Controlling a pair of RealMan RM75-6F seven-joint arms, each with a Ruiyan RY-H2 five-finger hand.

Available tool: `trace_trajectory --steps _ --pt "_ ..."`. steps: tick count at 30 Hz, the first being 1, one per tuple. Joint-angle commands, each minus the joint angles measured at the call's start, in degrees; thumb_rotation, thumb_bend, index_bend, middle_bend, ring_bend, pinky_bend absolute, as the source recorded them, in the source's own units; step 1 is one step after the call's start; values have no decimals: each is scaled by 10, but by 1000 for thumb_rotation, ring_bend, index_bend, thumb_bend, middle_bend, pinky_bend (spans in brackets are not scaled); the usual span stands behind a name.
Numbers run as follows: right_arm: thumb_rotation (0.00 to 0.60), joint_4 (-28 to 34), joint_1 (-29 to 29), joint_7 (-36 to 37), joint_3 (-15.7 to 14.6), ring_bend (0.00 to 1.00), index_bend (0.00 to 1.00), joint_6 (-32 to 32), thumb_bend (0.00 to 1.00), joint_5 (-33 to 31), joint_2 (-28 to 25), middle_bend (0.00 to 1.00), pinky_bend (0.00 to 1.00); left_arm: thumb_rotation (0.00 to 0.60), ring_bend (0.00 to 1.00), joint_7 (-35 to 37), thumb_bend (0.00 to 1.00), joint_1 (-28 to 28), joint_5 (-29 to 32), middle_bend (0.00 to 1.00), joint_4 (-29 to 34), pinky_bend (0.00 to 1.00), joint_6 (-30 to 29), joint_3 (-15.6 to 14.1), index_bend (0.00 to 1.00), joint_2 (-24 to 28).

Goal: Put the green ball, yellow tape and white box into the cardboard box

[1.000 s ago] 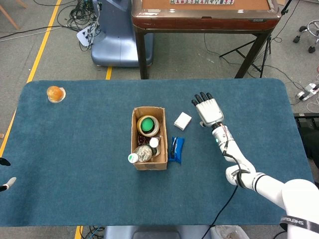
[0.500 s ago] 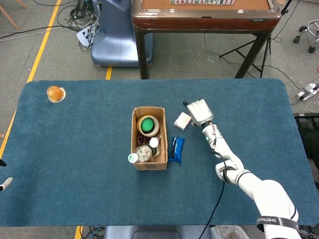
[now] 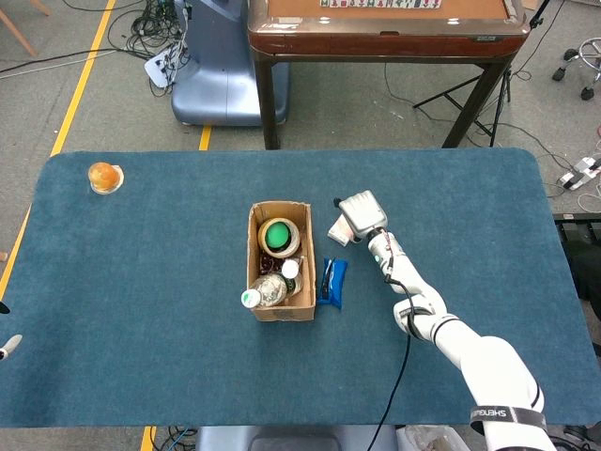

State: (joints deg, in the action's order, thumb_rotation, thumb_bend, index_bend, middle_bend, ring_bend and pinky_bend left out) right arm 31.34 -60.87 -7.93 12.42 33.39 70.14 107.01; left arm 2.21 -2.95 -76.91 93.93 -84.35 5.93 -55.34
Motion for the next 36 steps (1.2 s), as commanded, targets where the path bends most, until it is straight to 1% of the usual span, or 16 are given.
trace_trajectory --steps 1,8,13,17,21,28,31,33,36 --pt "600 -7 -6 -11 -2 864 312 -14 0 1 1 906 758 600 409 0 146 0 0 441 0 569 0 0 469 0" --pt "600 -11 -17 -4 -2 864 330 -50 0 0 -2 905 759 600 410 -2 146 0 0 441 0 569 0 0 469 0" --pt "600 -14 -22 -2 -8 863 341 -58 0 8 -3 904 759 600 410 -1 146 1 0 441 0 569 0 0 469 0" --pt "600 -21 -25 0 -6 863 341 -63 2 7 3 904 759 600 410 -2 146 1 0 441 0 569 0 0 469 0" --pt "600 -29 -29 5 -4 863 346 -72 34 5 9 904 758 600 410 -2 146 2 0 441 0 569 -2 0 469 0" --pt "600 -41 -33 16 -5 863 360 -86 58 8 16 904 759 600 410 -1 146 2 1 441 0 569 -1 1 469 1" --pt "600 -47 -34 18 -6 863 412 -87 75 9 19 904 758 600 410 -1 146 2 1 441 0 569 -1 1 469 1" --pt "600 -50 -34 19 -6 863 486 -86 87 10 21 904 758 600 410 -1 146 2 1 441 0 569 -1 1 469 1" --pt "600 -53 -34 22 -5 863 553 -84 93 11 22 903 758 600 410 -1 146 2 1 441 0 569 -1 1 469 1"
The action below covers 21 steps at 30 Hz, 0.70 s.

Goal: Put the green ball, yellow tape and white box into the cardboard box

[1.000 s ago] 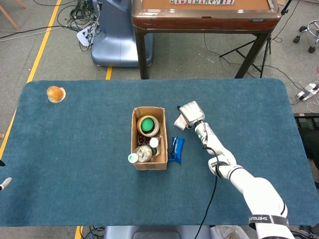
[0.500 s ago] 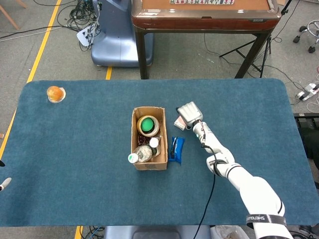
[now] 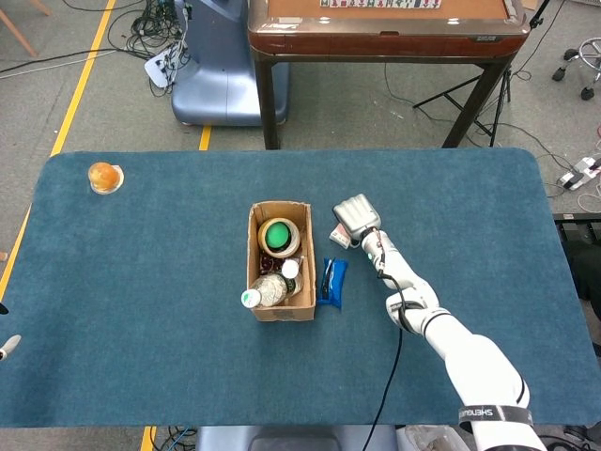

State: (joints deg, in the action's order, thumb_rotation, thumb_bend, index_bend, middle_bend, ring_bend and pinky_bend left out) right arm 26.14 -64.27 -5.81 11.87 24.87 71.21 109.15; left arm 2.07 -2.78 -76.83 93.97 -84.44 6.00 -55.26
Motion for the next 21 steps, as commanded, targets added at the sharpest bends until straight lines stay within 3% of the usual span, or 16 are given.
trace_trajectory --steps 1,8,14,21 --pt "600 -2 0 2 0 863 567 2 94 1 1 903 758 600 410 0 146 0 0 441 0 569 0 0 469 0" --pt "600 2 6 7 1 863 631 18 102 6 -3 903 758 600 410 0 146 0 -1 441 0 569 0 0 469 0" --pt "600 35 18 -12 15 863 635 78 113 1 -27 903 758 600 410 -1 146 -1 -1 441 -1 569 2 -1 469 -1" --pt "600 186 48 -91 55 863 635 179 125 -32 -111 903 759 600 410 -9 146 -3 -3 441 -2 569 7 -4 469 -6"
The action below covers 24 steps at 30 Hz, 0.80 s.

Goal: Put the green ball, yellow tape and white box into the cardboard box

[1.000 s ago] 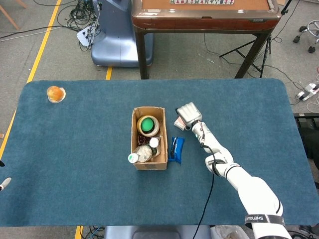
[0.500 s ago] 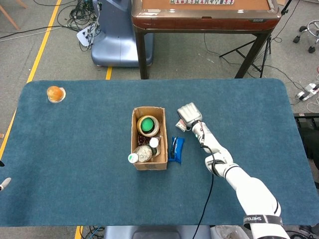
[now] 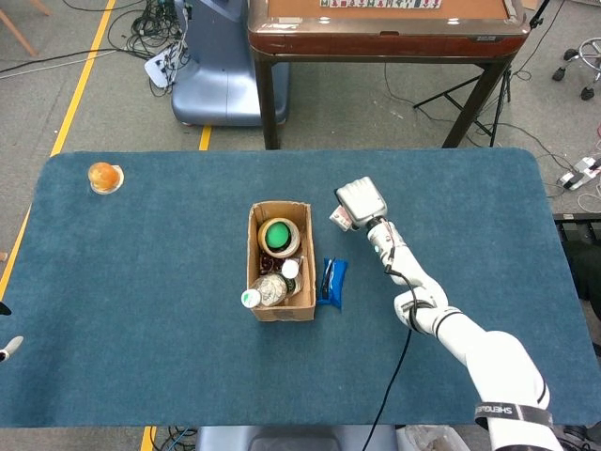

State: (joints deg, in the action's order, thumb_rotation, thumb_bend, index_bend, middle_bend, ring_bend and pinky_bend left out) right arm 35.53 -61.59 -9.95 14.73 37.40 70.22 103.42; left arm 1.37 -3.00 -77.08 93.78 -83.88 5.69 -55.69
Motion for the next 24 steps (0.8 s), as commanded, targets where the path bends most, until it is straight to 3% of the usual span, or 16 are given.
trace_trajectory --steps 1,6,11,17,24 --pt "600 120 27 -60 32 863 635 69 127 -28 -67 903 759 600 410 -4 146 -1 -1 441 -1 569 2 -2 469 -3" --pt "600 274 55 -111 60 863 635 128 137 -60 -140 903 759 600 410 -10 146 -4 -2 441 -4 569 8 -4 469 -8" --pt "600 379 67 -138 75 863 635 166 139 -71 -191 903 759 600 410 -11 146 -5 -2 441 -6 569 10 -5 469 -9" --pt "600 439 66 -150 69 863 635 181 145 -61 -209 904 758 600 409 -10 146 -5 -2 441 -6 569 9 -4 469 -9" --pt "600 449 55 -139 49 863 635 177 145 -41 -189 904 758 600 410 -6 146 -3 -2 441 -4 569 3 -2 469 -5"
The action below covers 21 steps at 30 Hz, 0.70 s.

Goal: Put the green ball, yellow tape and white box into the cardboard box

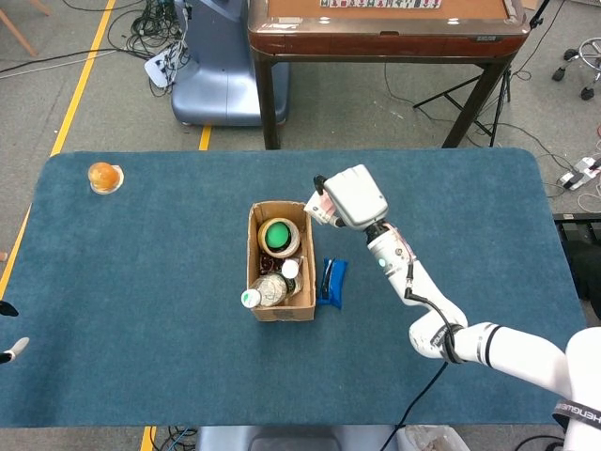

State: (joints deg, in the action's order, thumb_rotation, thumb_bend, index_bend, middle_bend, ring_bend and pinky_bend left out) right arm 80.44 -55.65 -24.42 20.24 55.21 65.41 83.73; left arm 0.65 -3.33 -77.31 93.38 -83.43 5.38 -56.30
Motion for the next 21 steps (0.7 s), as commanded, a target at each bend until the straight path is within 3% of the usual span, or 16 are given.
trace_trajectory --steps 1,10,12,14,17,21 --pt "600 -1 -6 9 -8 863 635 -1 145 11 12 904 759 600 410 2 146 1 0 441 1 569 -2 1 469 2" --pt "600 -23 -19 54 -25 863 630 2 134 52 50 903 759 600 409 7 146 3 -3 441 2 569 -5 1 469 6" --pt "600 -31 -21 61 -29 863 573 2 75 59 58 903 759 600 410 8 146 3 -3 441 3 569 -5 0 469 6" --pt "600 -38 -23 67 -30 863 431 1 6 62 64 903 759 600 410 8 146 3 -4 441 3 569 -6 0 469 6" --pt "600 -46 -25 76 -32 863 288 -1 0 64 68 904 758 600 409 8 146 3 -4 442 3 569 -7 1 469 6" --pt "600 -52 -25 84 -33 863 185 -4 0 65 69 903 758 600 409 8 146 3 -5 442 3 569 -8 1 469 7"
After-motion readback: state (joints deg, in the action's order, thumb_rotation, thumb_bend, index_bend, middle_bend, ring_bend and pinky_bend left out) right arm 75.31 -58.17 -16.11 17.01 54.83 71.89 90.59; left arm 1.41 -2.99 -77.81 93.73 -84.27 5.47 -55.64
